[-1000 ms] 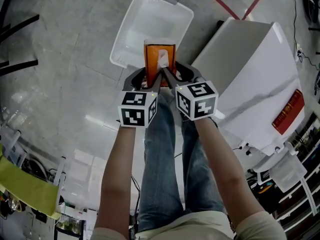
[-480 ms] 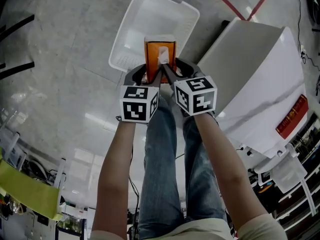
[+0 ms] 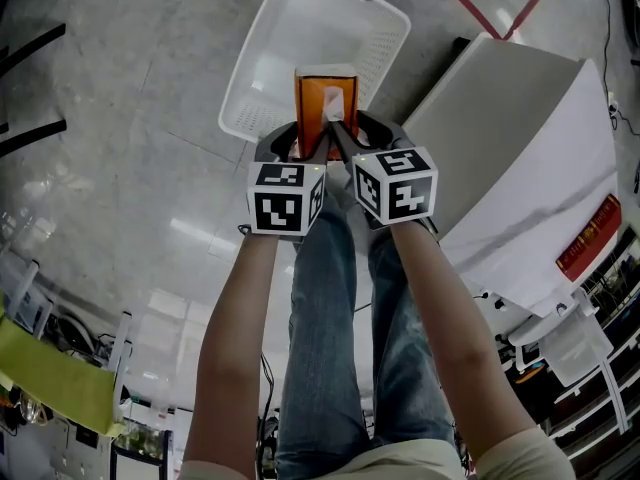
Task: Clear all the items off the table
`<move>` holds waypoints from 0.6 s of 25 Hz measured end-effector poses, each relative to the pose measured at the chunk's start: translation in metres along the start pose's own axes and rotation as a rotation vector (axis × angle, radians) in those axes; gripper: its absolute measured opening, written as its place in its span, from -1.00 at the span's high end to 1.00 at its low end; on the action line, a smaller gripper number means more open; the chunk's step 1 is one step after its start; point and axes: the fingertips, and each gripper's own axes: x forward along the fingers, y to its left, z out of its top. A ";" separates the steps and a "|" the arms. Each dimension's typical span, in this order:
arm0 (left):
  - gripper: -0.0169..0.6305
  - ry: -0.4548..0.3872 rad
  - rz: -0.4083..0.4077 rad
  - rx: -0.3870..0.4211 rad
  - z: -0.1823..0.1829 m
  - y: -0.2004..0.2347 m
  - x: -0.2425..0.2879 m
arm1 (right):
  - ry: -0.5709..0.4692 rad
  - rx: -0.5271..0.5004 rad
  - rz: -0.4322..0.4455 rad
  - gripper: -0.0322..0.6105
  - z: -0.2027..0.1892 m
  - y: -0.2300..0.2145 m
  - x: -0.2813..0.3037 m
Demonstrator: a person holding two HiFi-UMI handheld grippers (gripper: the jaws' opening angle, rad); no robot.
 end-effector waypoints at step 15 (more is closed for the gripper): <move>0.39 -0.010 -0.003 0.008 0.013 -0.014 0.001 | 0.008 -0.006 -0.023 0.47 0.000 -0.012 -0.010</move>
